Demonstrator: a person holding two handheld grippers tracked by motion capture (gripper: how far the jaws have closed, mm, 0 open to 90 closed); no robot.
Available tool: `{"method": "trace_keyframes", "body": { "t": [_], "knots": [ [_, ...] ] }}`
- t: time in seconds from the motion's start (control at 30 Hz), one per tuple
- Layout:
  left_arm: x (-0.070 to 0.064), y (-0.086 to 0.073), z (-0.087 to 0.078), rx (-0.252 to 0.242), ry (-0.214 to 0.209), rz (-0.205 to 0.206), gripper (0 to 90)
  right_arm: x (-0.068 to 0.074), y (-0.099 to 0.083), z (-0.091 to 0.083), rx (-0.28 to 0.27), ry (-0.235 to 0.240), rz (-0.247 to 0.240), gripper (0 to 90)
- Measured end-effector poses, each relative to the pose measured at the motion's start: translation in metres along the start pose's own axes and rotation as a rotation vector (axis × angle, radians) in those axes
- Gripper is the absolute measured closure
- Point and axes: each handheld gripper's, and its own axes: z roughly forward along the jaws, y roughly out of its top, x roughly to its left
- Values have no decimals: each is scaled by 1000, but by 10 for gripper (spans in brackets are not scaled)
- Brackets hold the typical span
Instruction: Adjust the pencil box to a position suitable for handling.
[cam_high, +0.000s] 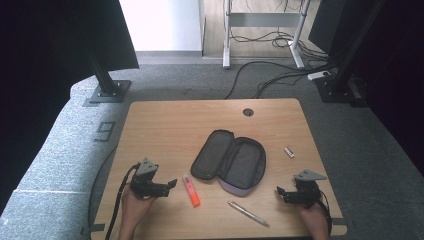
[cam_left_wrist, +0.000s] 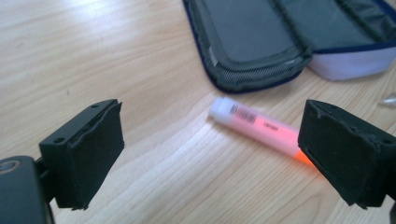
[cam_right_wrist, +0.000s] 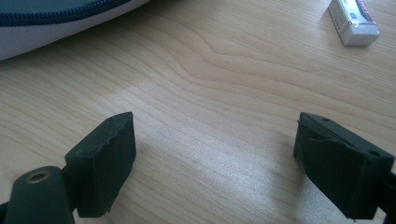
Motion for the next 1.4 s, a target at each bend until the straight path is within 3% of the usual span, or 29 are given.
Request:
{"method": "trace_keyframes", "body": {
  "t": [0.37,0.57,0.9,1.4],
  "knots": [
    [10,-25,10,46,25,-21,26,0,0,0,1,-1,-1,123],
    [13,-36,17,90,72,2,0,1,0,0,1,-11,8,117],
    [13,-50,32,144,91,21,0,2,0,1,2,-18,20,112],
    [14,-51,33,137,81,8,0,2,0,1,6,-13,22,89]
  ]
}}
